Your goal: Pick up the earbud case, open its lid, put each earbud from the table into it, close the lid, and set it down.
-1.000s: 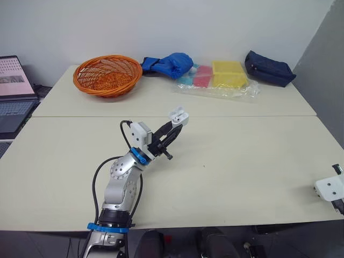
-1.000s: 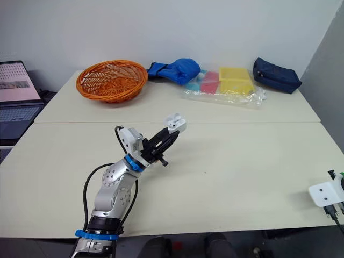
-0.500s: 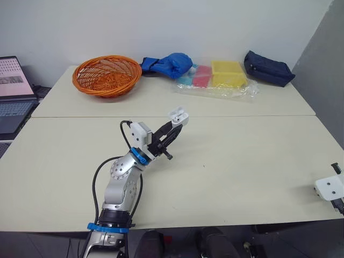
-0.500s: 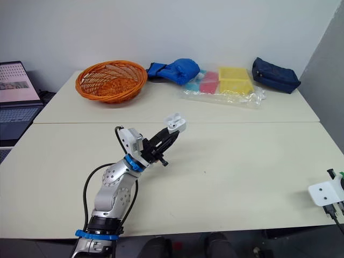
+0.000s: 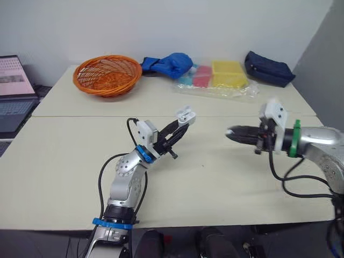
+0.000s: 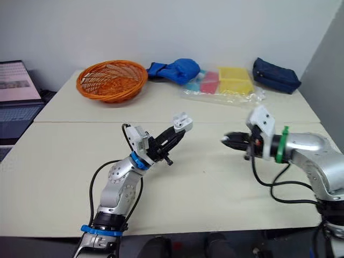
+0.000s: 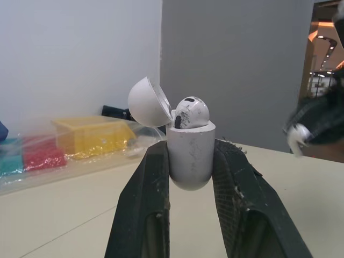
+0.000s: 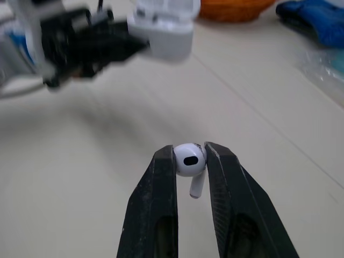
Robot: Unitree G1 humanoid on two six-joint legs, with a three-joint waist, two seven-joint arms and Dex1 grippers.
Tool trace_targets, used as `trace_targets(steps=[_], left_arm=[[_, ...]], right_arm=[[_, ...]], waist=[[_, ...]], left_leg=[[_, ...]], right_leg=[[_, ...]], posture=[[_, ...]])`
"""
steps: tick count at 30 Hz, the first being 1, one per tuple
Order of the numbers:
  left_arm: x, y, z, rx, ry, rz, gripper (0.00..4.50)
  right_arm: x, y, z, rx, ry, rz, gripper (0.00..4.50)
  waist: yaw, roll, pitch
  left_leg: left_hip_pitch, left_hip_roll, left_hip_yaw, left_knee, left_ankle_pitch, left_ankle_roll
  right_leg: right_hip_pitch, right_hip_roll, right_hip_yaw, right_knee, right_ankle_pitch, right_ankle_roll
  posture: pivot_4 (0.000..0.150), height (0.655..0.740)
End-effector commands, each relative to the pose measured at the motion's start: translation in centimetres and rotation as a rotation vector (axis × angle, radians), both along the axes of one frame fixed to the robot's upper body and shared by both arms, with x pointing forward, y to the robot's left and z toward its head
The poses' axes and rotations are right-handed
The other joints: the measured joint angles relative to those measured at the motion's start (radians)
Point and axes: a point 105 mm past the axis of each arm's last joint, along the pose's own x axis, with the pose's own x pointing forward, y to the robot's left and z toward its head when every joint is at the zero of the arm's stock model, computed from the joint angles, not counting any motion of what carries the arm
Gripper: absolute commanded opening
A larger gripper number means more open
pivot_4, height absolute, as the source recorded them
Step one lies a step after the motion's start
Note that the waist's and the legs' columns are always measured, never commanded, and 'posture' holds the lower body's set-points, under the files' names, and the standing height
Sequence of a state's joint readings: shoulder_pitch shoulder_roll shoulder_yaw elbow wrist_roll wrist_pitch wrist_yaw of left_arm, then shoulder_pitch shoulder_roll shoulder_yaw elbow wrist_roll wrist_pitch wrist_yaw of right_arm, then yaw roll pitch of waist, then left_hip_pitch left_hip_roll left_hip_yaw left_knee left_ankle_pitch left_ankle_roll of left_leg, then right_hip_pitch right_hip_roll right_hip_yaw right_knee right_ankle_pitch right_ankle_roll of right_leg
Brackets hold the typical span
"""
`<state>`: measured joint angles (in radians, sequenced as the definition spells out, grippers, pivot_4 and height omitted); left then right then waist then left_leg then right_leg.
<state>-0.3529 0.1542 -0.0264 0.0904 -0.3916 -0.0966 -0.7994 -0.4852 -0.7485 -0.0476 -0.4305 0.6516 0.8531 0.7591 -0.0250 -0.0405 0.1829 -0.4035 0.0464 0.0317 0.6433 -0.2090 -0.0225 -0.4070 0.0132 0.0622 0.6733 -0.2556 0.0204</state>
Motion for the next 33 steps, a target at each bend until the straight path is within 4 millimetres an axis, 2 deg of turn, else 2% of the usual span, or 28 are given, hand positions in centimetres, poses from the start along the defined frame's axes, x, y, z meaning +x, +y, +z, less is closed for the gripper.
trace_targets(steps=[1, 5, 9, 12, 21, 33], left_arm=[[0.0, -0.3, 1.1, -0.004, -0.053, -0.015, 0.73], [0.3, -0.3, 1.4, -0.001, -0.061, -0.025, 0.73], [0.4, -0.4, 1.6, -0.007, -0.061, -0.031, 0.73], [0.3, -0.5, 1.7, -0.007, -0.065, -0.037, 0.73], [0.2, -0.6, 2.0, -0.011, -0.075, -0.045, 0.73], [0.0, -0.8, 2.2, -0.021, -0.084, -0.049, 0.73]], right_arm=[[0.6, 2.3, 2.9, 0.201, -0.093, -0.083, 0.4], [0.9, 5.3, 5.6, 0.41, -0.185, -0.103, 0.4], [0.8, 6.5, 5.7, 0.423, -0.223, -0.086, 0.4], [1.6, 7.1, 5.2, 0.453, -0.217, -0.135, 0.4], [2.5, 6.9, 3.8, 0.476, -0.182, -0.202, 0.4], [2.4, 6.9, 2.2, 0.436, -0.128, -0.201, 0.4]], waist=[[-0.002, -0.001, 0.0], [-0.005, 0.0, -0.001], [-0.004, 0.0, -0.001], [-0.006, 0.0, -0.001], [-0.007, 0.0, -0.001], [-0.007, 0.0, -0.001]], left_leg=[[-0.002, 0.0, 0.0, 0.0, 0.0, 0.0], [-0.018, -0.001, 0.001, 0.002, -0.001, 0.0], [-0.019, 0.0, 0.001, 0.001, -0.001, 0.0], [-0.019, 0.0, 0.001, 0.002, -0.001, 0.0], [-0.016, 0.0, 0.001, 0.001, -0.001, 0.0], [-0.016, 0.0, 0.001, 0.001, -0.001, 0.0]], right_leg=[[-0.001, -0.001, 0.0, -0.002, 0.0, 0.001], [-0.017, -0.001, 0.001, -0.001, 0.005, 0.009], [-0.017, -0.001, 0.0, -0.002, 0.005, 0.009], [-0.016, 0.0, 0.0, -0.001, 0.005, 0.009], [-0.016, 0.001, 0.0, 0.001, 0.005, 0.008], [-0.016, 0.001, 0.0, 0.001, 0.005, 0.008]], posture=[[0.15, 0.74], [0.15, 0.74], [0.15, 0.74], [0.15, 0.74], [0.15, 0.74], [0.15, 0.74]])
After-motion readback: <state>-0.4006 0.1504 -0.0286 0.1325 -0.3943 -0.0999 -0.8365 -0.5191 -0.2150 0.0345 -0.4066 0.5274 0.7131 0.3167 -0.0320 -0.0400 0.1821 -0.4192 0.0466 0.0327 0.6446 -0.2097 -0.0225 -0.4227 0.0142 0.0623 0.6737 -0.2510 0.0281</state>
